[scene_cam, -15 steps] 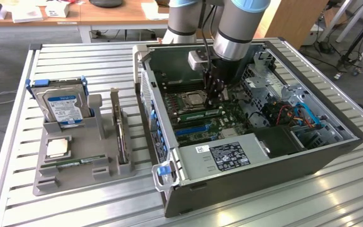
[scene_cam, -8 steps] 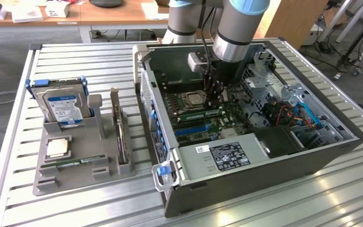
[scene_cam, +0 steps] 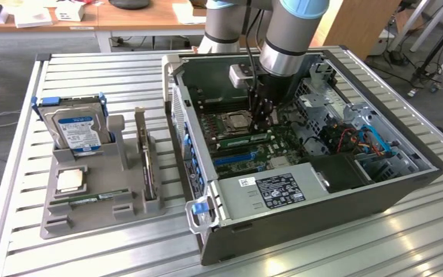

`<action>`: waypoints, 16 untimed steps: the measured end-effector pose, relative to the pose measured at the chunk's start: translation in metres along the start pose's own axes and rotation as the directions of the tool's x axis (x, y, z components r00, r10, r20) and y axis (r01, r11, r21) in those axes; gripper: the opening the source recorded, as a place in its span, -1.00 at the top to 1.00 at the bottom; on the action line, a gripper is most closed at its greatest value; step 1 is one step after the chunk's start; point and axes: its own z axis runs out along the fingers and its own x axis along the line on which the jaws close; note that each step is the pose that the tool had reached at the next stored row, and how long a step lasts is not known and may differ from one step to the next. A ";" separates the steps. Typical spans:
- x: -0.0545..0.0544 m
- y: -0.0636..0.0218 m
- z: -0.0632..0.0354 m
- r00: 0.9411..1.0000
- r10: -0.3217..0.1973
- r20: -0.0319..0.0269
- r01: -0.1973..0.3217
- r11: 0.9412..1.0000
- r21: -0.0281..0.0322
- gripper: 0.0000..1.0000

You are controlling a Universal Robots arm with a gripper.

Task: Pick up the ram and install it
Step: 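Press down the ram until it locks into place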

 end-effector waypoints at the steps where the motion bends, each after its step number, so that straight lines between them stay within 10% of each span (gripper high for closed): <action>1: 0.000 0.0000 0.0003 1.000 0.000 0.000 0.000 1.000 0.000 0.79; 16: 0.000 -0.0001 0.0046 1.000 0.000 0.000 0.000 1.000 0.000 0.79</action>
